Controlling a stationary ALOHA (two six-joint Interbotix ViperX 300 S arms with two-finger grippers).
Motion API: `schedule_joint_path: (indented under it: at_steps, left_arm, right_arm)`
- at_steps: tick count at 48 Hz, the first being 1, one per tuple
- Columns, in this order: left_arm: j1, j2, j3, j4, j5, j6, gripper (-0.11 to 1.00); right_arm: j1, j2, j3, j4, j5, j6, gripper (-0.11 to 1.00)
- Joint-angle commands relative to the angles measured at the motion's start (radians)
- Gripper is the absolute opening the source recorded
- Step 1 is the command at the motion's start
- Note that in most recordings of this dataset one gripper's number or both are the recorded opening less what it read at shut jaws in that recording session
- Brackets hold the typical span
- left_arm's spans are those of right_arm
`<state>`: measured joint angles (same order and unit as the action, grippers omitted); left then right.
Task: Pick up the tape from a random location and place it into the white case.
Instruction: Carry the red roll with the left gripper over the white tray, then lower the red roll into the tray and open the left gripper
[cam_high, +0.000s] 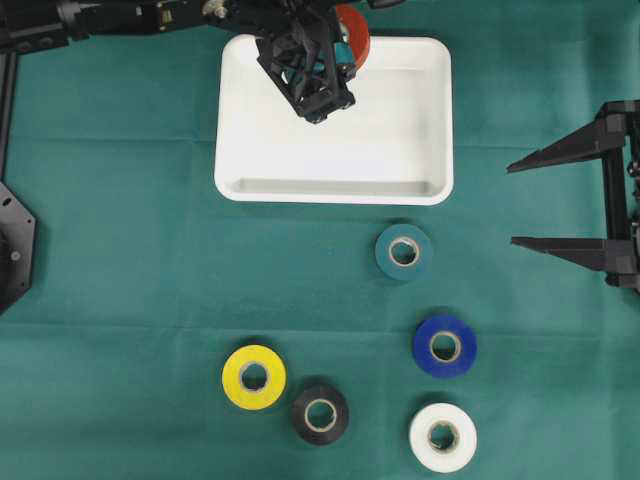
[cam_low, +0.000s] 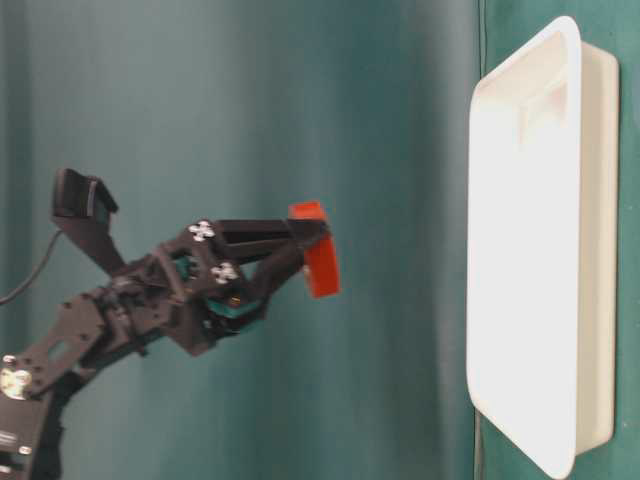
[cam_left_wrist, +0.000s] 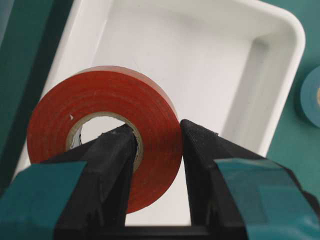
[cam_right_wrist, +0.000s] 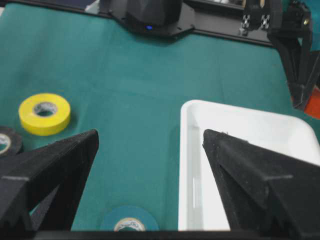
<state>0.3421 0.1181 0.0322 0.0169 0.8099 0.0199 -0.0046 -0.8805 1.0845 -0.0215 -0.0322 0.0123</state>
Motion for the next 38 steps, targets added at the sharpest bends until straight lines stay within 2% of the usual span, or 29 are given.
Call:
schedule_joint_path:
  at_steps: [1,19,38]
  left_arm:
    - [0.002,0.002,0.012,0.002,-0.043,0.0,0.24]
    - [0.021,0.086,0.123,0.0,-0.225,0.002,0.24]
    - [0.021,0.195,0.127,-0.003,-0.33,0.002,0.24]
  right_arm:
    - [0.0,0.006,-0.029,-0.002,-0.003,-0.003,0.9]
    - [0.0,0.015,-0.026,-0.002,-0.005,-0.003,0.9]
    - [0.0,0.02,-0.026,-0.009,-0.009,-0.003,0.9]
